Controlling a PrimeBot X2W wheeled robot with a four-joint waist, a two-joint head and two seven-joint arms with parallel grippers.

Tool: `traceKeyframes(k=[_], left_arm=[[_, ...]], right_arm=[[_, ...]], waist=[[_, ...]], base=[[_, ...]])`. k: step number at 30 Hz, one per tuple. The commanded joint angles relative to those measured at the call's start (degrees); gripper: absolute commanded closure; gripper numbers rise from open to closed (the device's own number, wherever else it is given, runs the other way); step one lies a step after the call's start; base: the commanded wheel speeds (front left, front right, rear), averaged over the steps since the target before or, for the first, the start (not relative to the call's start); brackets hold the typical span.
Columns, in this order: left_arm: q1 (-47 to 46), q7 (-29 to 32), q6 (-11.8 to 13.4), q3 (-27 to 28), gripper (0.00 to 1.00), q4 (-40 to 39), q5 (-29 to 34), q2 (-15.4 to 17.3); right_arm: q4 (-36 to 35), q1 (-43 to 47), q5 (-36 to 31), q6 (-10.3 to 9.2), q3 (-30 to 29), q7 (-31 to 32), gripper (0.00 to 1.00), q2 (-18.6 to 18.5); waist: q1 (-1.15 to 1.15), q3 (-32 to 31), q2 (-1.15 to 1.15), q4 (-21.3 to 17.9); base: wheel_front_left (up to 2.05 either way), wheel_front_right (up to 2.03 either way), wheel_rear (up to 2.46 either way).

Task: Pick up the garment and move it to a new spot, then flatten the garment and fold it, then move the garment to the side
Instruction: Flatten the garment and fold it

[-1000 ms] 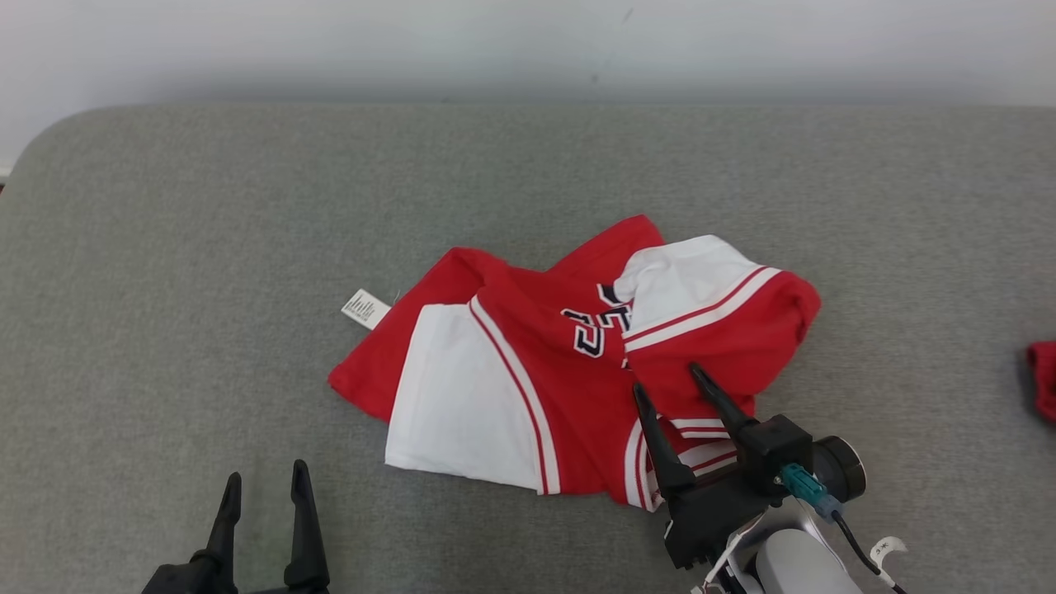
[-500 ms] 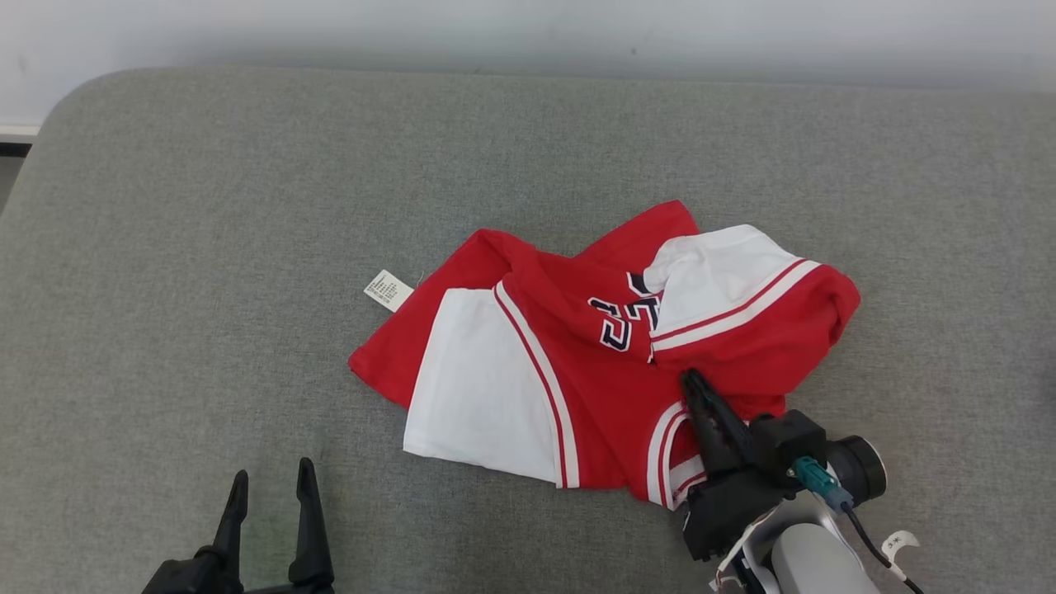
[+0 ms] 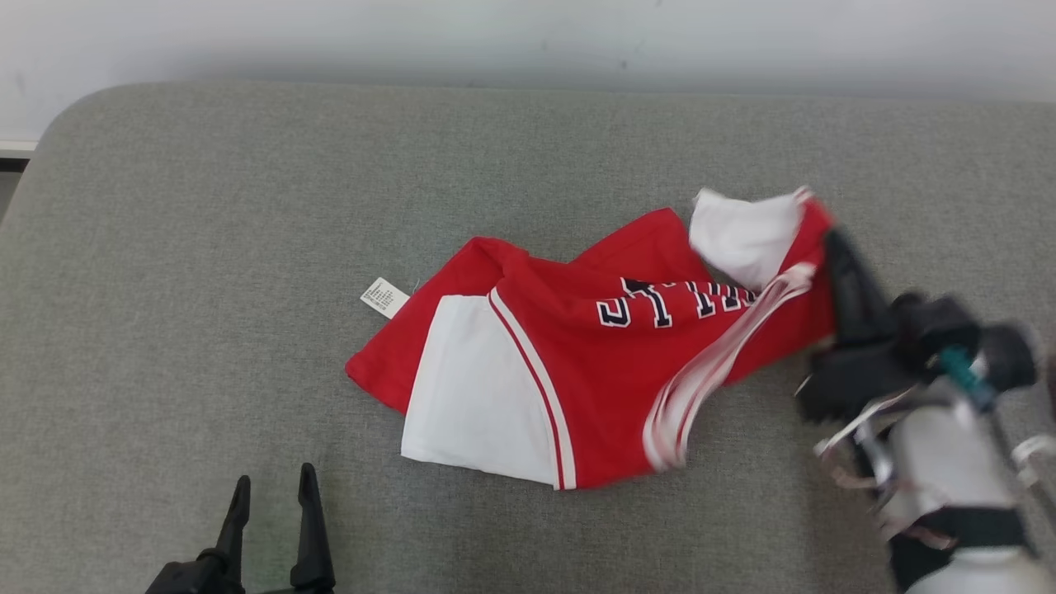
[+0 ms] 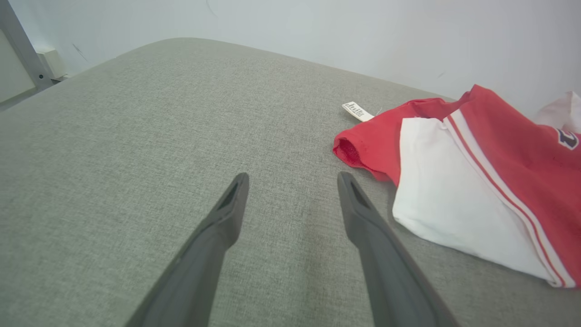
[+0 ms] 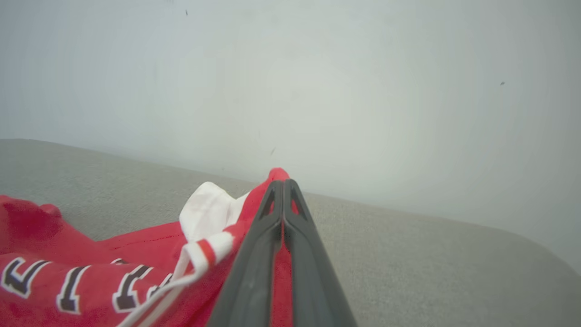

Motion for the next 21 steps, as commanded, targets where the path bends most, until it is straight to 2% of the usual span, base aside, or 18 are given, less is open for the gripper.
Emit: traceKeyframes(k=[1, 8, 14, 15, 16, 17, 18, 21], left_arm=[[-0.07, -0.18, -0.36, -0.22, 0.0, 0.22, -0.19, -0.06], [-1.9, -0.18, -0.96, -2.02, 0.0, 0.63, 0.0, -0.05], [-3.01, -0.18, -0.99, -5.14, 0.0, 0.86, -0.82, -0.02], [-3.11, -0.18, -0.91, -5.69, 0.0, 0.98, -1.06, -0.05], [-3.1, -0.18, -0.77, -6.01, 0.0, 1.02, -1.25, -0.05], [-3.1, -0.18, -0.77, -6.01, 0.0, 1.02, -1.25, -0.05], [-3.02, -0.18, -0.65, -6.39, 0.0, 1.1, -1.31, -0.05], [-2.63, -0.18, -0.44, -6.88, 0.0, 1.29, -1.35, -0.03]], right_arm=[[0.25, -3.1, -1.38, -0.14, -0.95, 0.0, 1.0, -2.22], [8.31, -18.02, -7.42, -0.14, -3.1, 0.0, 1.0, -11.38], [14.62, -29.24, -12.73, -0.14, -7.48, 0.01, 1.0, -15.46], [16.69, -30.01, -14.32, -0.13, -8.63, 0.01, 0.89, -16.18], [19.03, -30.56, -15.73, -0.14, -9.38, 0.56, 0.24, -16.33], [19.03, -30.56, -15.73, -0.14, -9.38, 0.56, 0.24, -16.33], [20.78, -31.68, -16.62, -0.13, -10.49, 0.46, 0.0, -16.35], [24.86, -32.49, -18.72, -0.14, -13.17, 0.2, 0.0, -15.77]], waist=[[0.0, 0.18, 0.0, 0.22], [0.0, 1.71, 0.0, 3.24], [0.0, 3.47, 0.0, 6.97], [0.0, 3.57, 0.0, 7.52], [0.0, 3.54, 0.0, 7.87], [0.0, 3.54, 0.0, 7.87], [0.0, 3.54, 0.0, 8.15], [0.0, 3.36, 0.0, 8.27]], base=[[0.0, 0.0, 0.0], [0.0, 0.0, 0.0], [0.0, 0.0, 0.0], [0.0, 0.0, 0.0], [0.0, 0.0, 0.0], [0.0, 0.0, 0.0], [0.0, 0.0, 0.0], [0.0, 0.0, 0.0]])
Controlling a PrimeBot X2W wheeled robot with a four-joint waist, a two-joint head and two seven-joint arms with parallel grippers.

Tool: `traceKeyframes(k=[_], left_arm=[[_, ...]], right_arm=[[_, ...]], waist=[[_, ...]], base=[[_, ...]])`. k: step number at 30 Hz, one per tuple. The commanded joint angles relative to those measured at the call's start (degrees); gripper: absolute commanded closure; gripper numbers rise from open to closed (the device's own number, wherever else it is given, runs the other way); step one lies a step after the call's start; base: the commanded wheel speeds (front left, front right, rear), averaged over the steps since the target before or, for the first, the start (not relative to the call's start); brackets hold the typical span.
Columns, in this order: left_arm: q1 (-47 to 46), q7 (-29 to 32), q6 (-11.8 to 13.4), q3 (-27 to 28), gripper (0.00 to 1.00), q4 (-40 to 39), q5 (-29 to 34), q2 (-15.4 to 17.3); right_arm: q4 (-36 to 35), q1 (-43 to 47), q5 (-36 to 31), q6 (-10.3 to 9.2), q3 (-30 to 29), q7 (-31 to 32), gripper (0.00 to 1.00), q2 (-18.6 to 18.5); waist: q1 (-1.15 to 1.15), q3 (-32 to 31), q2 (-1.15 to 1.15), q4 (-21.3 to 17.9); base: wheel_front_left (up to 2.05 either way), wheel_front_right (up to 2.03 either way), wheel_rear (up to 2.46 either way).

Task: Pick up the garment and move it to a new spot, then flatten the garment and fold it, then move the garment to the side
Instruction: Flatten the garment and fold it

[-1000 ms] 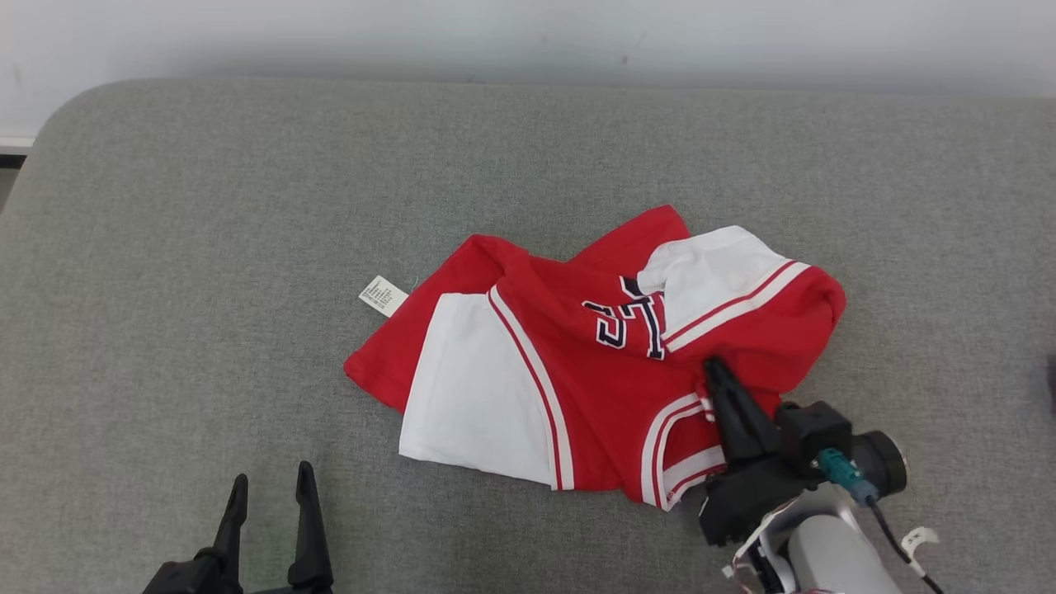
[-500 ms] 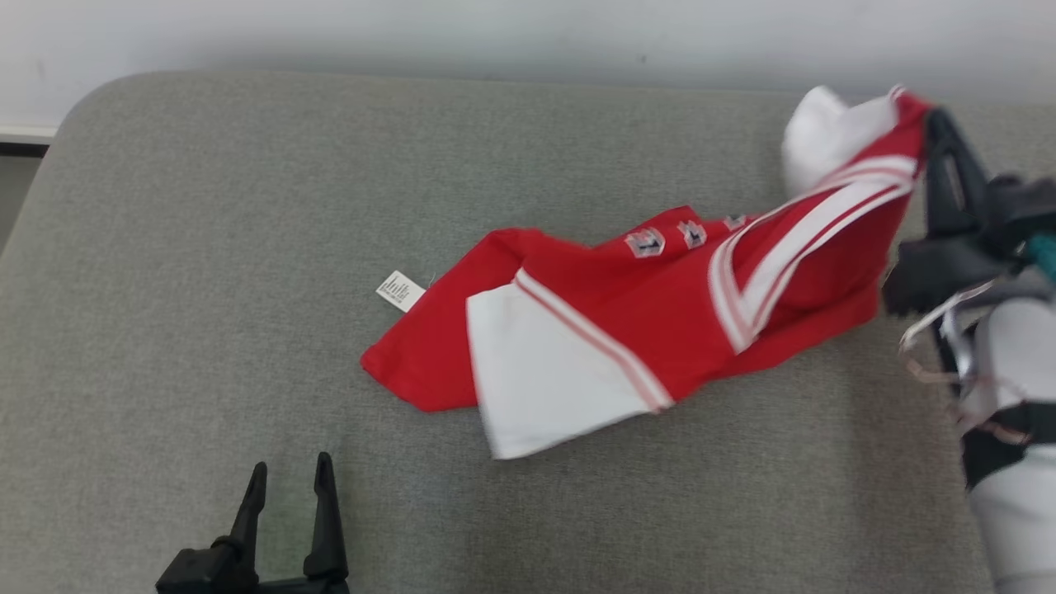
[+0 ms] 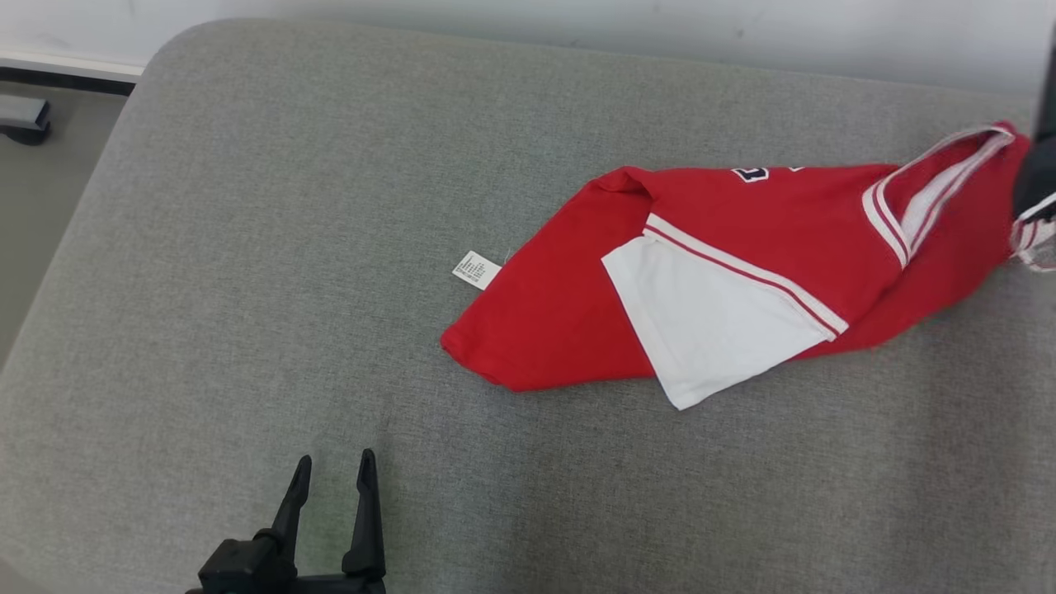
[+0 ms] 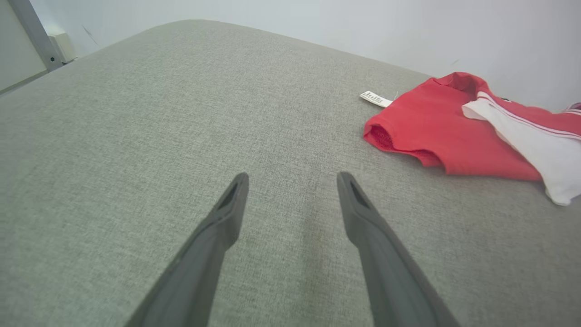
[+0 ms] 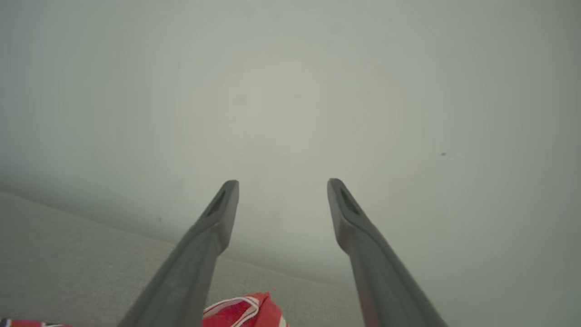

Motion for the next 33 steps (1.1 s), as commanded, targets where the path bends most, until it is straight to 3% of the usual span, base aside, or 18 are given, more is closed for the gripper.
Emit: traceKeyframes(k=[1, 3, 9, 20, 29, 33], left_arm=[[0.22, -0.18, 0.33, 0.07, 0.0, 0.03, -0.03, -0.04], [0.35, -0.18, 0.42, 0.46, 0.0, 0.04, 0.11, -0.01], [-0.33, -0.18, -0.22, 1.18, 0.0, 0.11, 1.16, -0.03], [-0.36, -0.18, -0.52, 1.23, 0.0, 1.2, 0.8, -0.01], [1.4, -0.18, -0.56, 1.14, 0.0, 1.58, 0.12, -0.01], [1.28, -0.18, -0.56, 0.58, 0.0, 1.6, -0.24, -0.02]], right_arm=[[1.52, 1.19, -0.42, -0.14, -0.67, -0.37, 0.0, 1.39], [1.67, 2.33, 0.9, -0.13, -1.29, -0.46, 0.0, 3.36], [-6.32, 11.14, 7.3, -0.14, 5.02, -0.47, 0.0, 9.15], [-17.5, 28.5, 21.41, -0.14, 22.39, -0.49, 0.0, 15.49], [-18.75, 36.37, 26.56, -0.14, 37.13, -0.49, 0.0, 15.69], [-16.03, 36.49, 27.36, -0.13, 40.03, -0.5, 0.0, 14.62]], waist=[[0.0, -0.11, 0.0, -0.41], [0.0, -0.45, 0.0, -1.26], [0.0, -0.86, 0.0, -4.57], [0.0, -2.73, 0.0, -6.93], [0.0, -4.05, 0.0, -5.75], [0.0, -3.75, 0.0, -4.87]], base=[[0.0, 0.0, 0.0], [0.0, 0.0, 0.0], [0.0, 0.0, 0.0], [0.0, 0.0, 0.0], [0.0, 0.0, 0.0], [0.0, 0.0, 0.0]])
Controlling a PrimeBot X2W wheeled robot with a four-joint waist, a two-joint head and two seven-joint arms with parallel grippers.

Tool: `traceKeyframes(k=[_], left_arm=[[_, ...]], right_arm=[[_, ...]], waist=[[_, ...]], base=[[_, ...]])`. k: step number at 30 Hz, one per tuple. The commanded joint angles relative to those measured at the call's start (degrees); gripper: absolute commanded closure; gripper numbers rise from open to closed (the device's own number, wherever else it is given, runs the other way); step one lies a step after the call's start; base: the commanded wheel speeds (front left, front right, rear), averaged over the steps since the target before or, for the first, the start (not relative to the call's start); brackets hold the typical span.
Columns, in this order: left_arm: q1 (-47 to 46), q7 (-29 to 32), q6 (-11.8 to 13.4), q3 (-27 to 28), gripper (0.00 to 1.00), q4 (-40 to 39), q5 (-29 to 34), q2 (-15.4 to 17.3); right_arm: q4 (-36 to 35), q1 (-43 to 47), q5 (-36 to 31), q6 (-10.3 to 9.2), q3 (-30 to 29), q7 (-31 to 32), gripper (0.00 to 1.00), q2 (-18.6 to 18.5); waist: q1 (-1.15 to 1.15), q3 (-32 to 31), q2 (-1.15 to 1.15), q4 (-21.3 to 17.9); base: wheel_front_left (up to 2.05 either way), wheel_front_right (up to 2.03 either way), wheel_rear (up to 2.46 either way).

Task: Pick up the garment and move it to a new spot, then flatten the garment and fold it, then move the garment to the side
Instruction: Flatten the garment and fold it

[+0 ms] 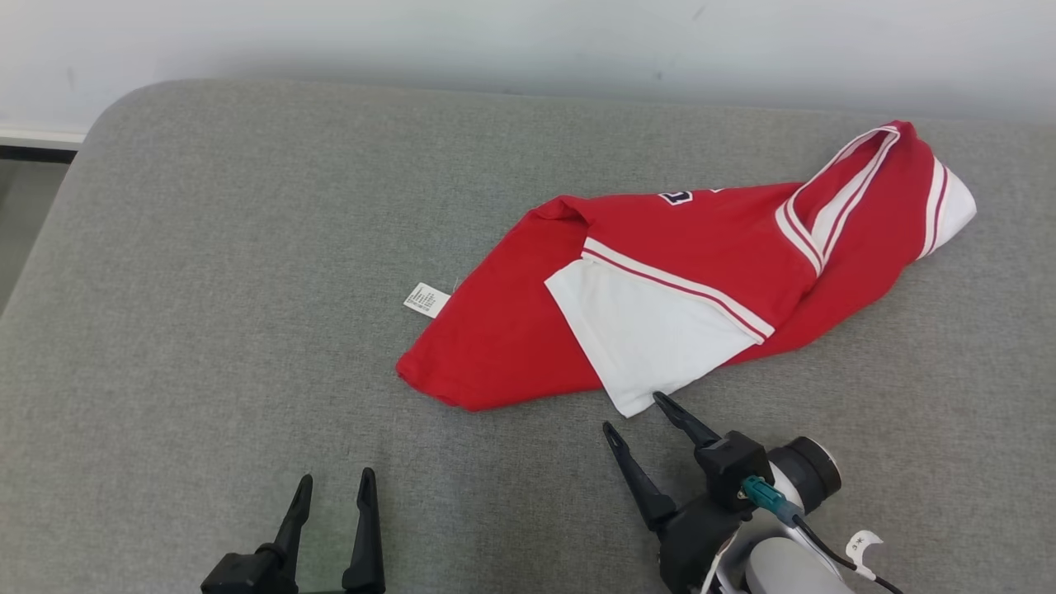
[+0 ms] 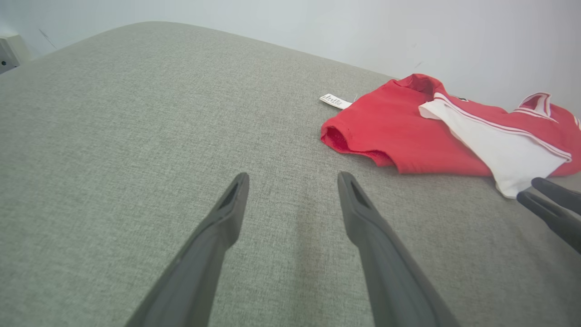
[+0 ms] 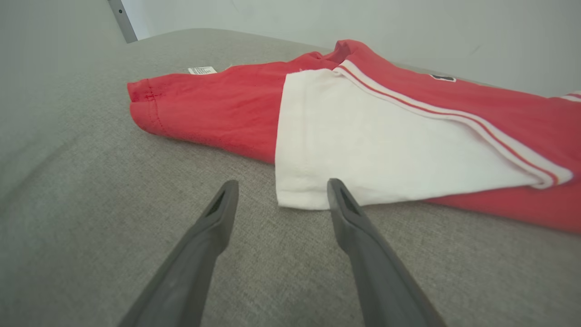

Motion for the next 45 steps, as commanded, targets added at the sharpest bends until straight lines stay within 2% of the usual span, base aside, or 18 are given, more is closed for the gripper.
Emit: traceKeyframes(k=[1, 6, 9, 11, 13, 14, 22, 33, 38, 45], left_arm=[[0.06, -0.18, -0.12, -0.21, 0.0, -0.08, -0.35, -0.02], [-0.38, -0.18, -0.31, -0.57, 0.0, -0.15, -0.58, -0.02], [-0.55, -0.18, -0.24, -0.53, 0.0, -0.11, -0.87, -0.02], [-0.23, -0.18, -0.15, -0.5, 0.0, -0.01, -0.85, -0.02], [0.04, -0.18, -0.01, -0.59, 0.0, 0.08, -1.01, -0.02], [0.05, -0.18, 0.14, -0.63, 0.0, 0.12, -1.11, -0.02], [1.51, -0.18, -0.36, 0.47, 0.0, 0.76, 0.04, -0.01], [2.51, -0.18, -0.99, 2.62, 0.0, 1.48, 1.33, -0.02], [2.09, -0.18, -0.84, 2.88, 0.0, 2.03, 1.47, -0.01], [2.09, -0.18, -0.92, 3.29, 0.0, 2.99, 1.75, -0.01]], right_arm=[[1.26, -0.41, 0.22, -0.14, 0.57, -0.23, 0.0, -0.6], [3.46, -1.62, -0.56, -0.14, 0.37, -0.23, 0.0, -0.85], [4.48, -2.1, -1.08, -0.14, 0.24, -0.23, 0.16, -0.82], [5.44, -2.17, -1.32, -0.13, 0.14, -0.1, 0.36, -0.81], [6.69, -2.26, -1.85, -0.14, 0.14, -0.04, 0.71, -0.9], [7.11, -2.23, -1.95, -0.13, -0.11, -0.03, 1.0, -0.9], [4.77, 0.66, -1.92, -0.14, -4.09, -0.11, 1.0, -2.25], [-1.88, 12.9, -2.98, -0.14, -16.66, -0.12, 1.0, -7.07], [-3.12, 16.54, -2.03, -0.14, -17.51, -0.11, 1.0, -8.11], [-3.75, 19.32, -1.8, -0.14, -19.77, -0.12, 1.0, -9.47]], waist=[[0.01, 0.33, 0.0, 0.69], [0.01, 0.99, 0.0, 2.03], [0.01, 1.33, 0.0, 2.92], [0.01, 1.38, 0.0, 3.34], [0.01, 1.36, 0.0, 3.64], [0.01, 1.31, 0.0, 3.74], [0.01, -1.76, 0.0, 1.52], [0.01, -6.6, 0.0, -6.98], [0.01, -6.73, 0.0, -9.48], [0.01, -7.38, 0.0, -10.95]], base=[[0.0, 0.0, 0.0], [0.0, 0.0, 0.0], [0.0, 0.0, 0.0], [0.0, 0.0, 0.0], [0.0, 0.0, 0.0], [0.0, 0.0, 0.0], [0.0, 0.0, 0.0], [0.0, 0.0, 0.0], [0.0, 0.0, 0.0], [0.0, 0.0, 0.0]])
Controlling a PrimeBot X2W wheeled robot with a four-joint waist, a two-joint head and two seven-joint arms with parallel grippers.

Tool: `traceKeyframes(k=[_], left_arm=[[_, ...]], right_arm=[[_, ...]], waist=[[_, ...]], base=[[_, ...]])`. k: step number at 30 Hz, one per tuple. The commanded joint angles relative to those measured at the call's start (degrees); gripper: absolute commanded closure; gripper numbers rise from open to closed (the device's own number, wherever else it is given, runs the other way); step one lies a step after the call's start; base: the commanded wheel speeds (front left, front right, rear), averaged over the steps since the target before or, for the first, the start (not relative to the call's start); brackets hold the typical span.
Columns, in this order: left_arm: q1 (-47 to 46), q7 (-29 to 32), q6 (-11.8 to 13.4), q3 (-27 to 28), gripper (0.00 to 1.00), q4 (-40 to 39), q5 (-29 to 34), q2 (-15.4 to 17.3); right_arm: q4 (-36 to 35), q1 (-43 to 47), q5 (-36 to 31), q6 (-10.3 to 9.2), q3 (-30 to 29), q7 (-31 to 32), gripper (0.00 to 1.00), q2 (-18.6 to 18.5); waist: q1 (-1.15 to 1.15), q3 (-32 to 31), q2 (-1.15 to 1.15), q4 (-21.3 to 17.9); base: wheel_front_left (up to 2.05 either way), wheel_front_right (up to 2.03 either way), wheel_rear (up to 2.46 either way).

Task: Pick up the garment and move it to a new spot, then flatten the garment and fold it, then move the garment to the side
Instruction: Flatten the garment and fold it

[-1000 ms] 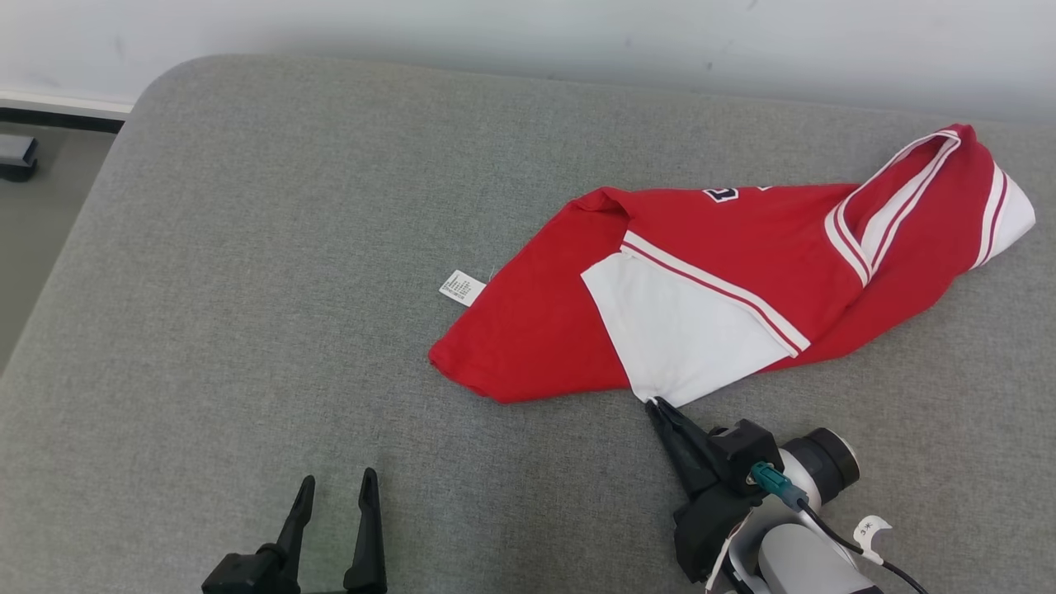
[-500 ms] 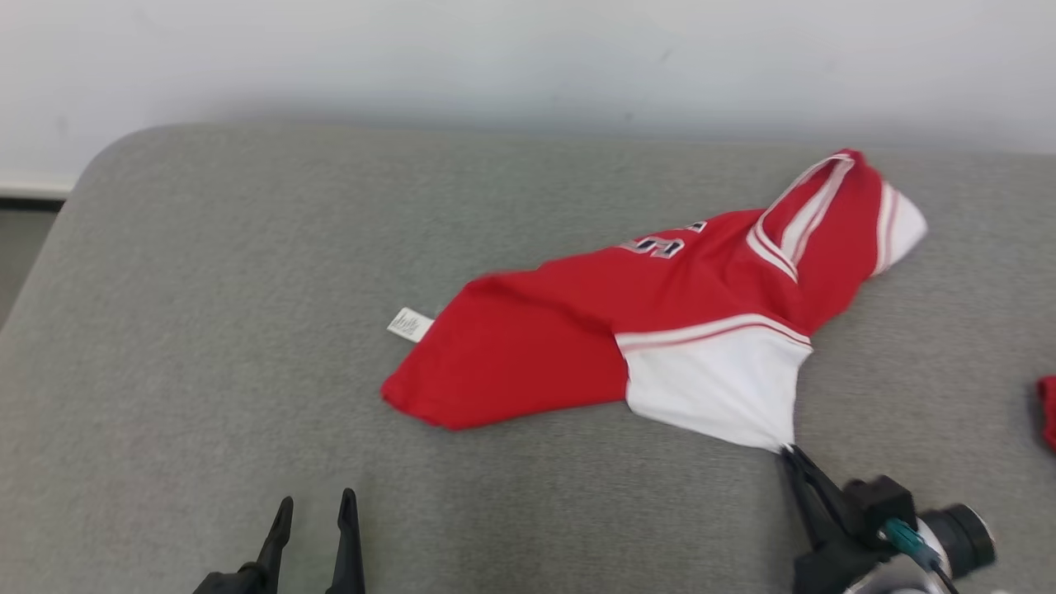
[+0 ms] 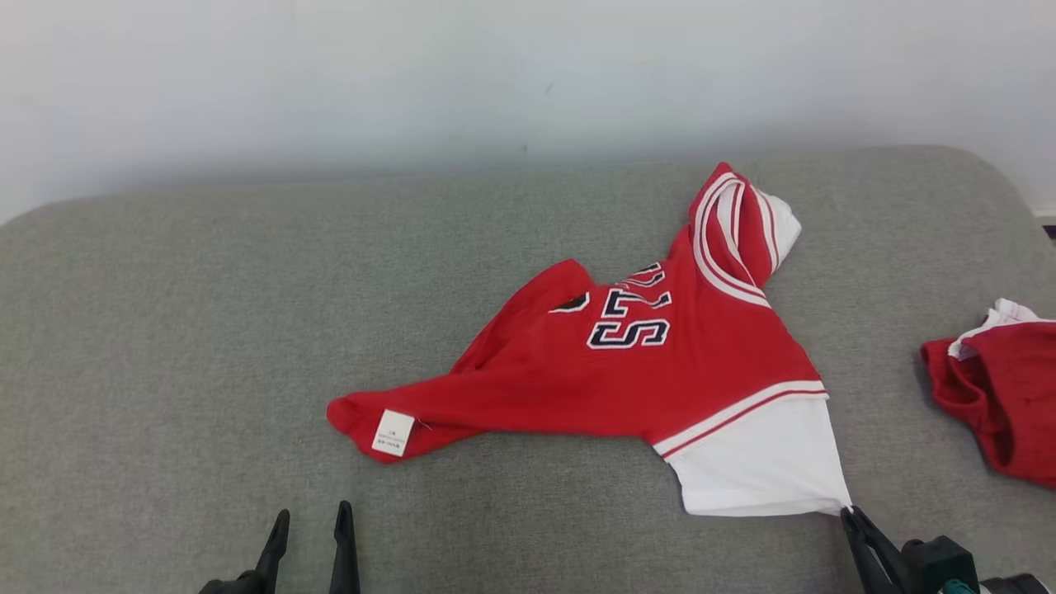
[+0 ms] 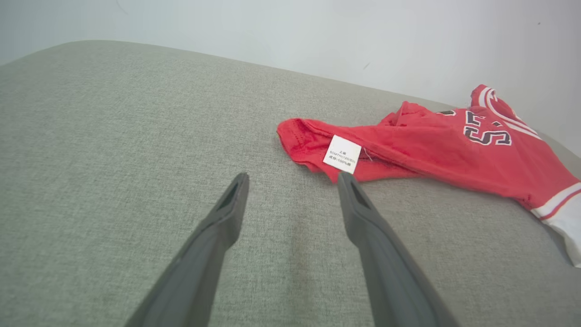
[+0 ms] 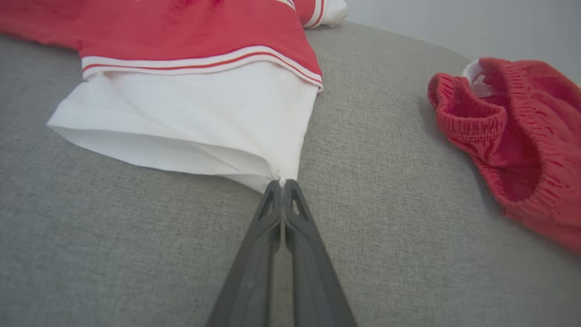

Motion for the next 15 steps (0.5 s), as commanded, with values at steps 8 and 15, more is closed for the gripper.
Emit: traceKeyframes(k=[8, 15], left_arm=[[-0.22, -0.18, 0.47, 0.08, 0.0, 0.3, -0.52, 0.0], [-6.14, -0.18, -0.41, 0.71, 0.0, -0.02, 1.9, 0.0]], right_arm=[[-1.47, 1.5, 0.82, -0.14, -1.73, 0.01, 0.5, -0.31], [-10.15, 0.08, 3.28, -0.14, -0.43, 0.02, 0.0, 1.38]], waist=[[0.0, -0.12, 0.0, -1.35], [0.0, 2.62, 0.0, -2.21]], base=[[0.0, 0.0, 0.0], [0.0, 0.0, 0.0]])
